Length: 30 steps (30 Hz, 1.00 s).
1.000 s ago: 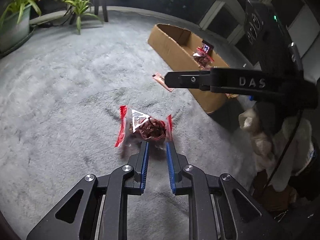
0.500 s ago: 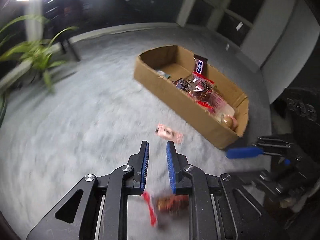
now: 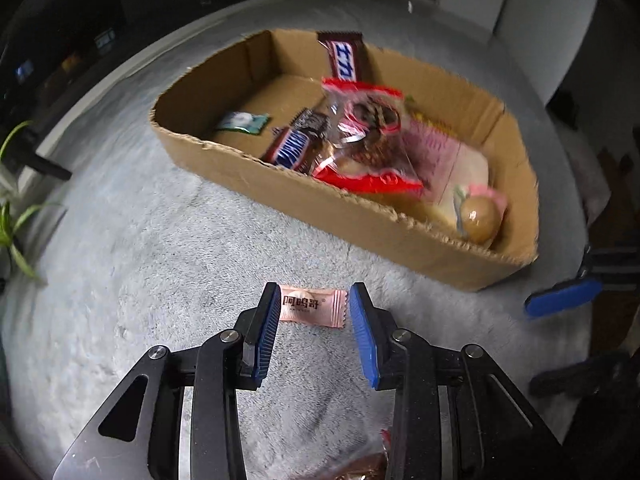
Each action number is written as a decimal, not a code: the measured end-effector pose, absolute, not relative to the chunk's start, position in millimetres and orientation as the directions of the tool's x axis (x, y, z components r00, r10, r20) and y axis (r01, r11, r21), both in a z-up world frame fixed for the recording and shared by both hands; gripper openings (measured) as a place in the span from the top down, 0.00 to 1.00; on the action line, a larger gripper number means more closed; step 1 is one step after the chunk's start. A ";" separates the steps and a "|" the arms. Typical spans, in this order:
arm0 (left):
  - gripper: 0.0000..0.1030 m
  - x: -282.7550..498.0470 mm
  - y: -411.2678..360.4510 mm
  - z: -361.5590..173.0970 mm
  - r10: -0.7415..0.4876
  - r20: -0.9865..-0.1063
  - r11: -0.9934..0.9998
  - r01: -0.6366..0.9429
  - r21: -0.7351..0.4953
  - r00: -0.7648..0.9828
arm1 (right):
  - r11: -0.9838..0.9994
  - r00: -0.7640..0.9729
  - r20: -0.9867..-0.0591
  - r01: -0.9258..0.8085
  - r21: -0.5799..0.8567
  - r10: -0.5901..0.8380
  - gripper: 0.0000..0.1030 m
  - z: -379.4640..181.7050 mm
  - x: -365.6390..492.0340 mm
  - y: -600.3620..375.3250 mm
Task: Organize snacks
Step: 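Grasp the pink wrapped packet with the left tool while the right tool grasps the red-trimmed bag of dates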
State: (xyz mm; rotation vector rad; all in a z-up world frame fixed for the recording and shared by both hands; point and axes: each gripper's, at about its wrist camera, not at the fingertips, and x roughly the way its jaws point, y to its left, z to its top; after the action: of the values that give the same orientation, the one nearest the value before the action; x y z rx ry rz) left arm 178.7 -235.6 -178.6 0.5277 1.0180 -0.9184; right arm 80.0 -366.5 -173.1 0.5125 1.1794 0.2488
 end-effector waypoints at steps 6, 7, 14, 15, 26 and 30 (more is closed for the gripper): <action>0.53 171.9 -240.3 -192.9 -0.335 -0.898 0.540 0.839 0.066 0.287 | 0.847 0.372 -0.808 0.095 0.523 0.458 0.45 -173.8 78.5 -372.8; 0.53 173.6 -238.4 -193.2 -0.331 -0.897 0.554 0.830 0.068 0.294 | 0.847 0.373 -0.807 0.091 0.524 0.458 0.45 -172.7 78.9 -371.9; 0.53 191.1 -208.9 -192.2 -0.296 -0.893 0.656 0.752 0.069 0.340 | 0.852 0.377 -0.802 0.058 0.520 0.464 0.45 -167.3 82.5 -364.1; 0.53 194.4 -202.5 -192.2 -0.296 -0.894 0.667 0.742 0.059 0.337 | 0.852 0.376 -0.801 0.055 0.521 0.465 0.45 -166.7 82.8 -363.1; 0.54 190.5 -170.3 -164.0 -0.404 -0.853 0.716 0.695 -0.071 0.330 | 0.844 0.380 -0.790 0.042 0.535 0.482 0.45 -166.7 91.0 -360.3; 0.55 197.1 -202.6 -175.6 -0.395 -0.876 0.668 0.741 -0.066 0.278 | 0.835 0.379 -0.777 0.024 0.550 0.502 0.45 -164.5 95.4 -354.8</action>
State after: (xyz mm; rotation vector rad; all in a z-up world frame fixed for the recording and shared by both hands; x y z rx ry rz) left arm 197.1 -202.6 -175.6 0.3917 1.0323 -0.7884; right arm 95.4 -354.8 -164.5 0.5270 1.1535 0.3236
